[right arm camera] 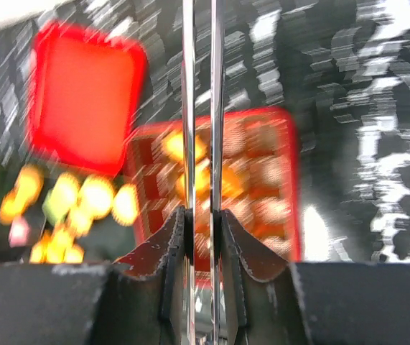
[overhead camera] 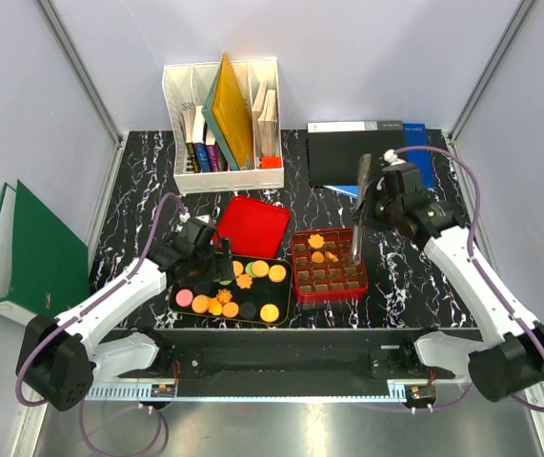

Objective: Pack the cookies

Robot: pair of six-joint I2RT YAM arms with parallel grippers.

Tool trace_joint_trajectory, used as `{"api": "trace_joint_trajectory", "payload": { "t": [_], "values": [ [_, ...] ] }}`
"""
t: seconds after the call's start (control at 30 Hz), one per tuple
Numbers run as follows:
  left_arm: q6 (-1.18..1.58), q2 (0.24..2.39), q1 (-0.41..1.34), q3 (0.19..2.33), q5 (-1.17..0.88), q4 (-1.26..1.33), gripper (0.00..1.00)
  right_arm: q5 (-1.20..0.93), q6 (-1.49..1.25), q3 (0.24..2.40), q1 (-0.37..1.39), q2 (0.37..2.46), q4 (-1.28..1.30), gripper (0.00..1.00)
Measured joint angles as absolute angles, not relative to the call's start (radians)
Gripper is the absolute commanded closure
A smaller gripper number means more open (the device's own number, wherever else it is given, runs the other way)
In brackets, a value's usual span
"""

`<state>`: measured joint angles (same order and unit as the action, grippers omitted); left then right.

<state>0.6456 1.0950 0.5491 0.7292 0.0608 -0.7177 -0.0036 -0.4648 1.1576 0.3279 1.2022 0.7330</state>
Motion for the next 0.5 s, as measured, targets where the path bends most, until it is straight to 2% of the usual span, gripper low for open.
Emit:
{"api": "trace_joint_trajectory", "payload": {
  "t": [0.2,0.4,0.5],
  "values": [
    [0.656,1.124,0.546,0.765,0.069,-0.727,0.02,-0.092,-0.395,1.188,0.561,1.163,0.811,1.00],
    [0.669,1.106,0.524,0.786,0.118,-0.749,0.02,-0.088,-0.378,1.248,0.815,1.320,0.926,1.00],
    [0.685,1.074,0.514,0.789,0.162,-0.776,0.01,-0.075,-0.378,1.257,0.919,1.394,0.968,0.96]
  ]
}}
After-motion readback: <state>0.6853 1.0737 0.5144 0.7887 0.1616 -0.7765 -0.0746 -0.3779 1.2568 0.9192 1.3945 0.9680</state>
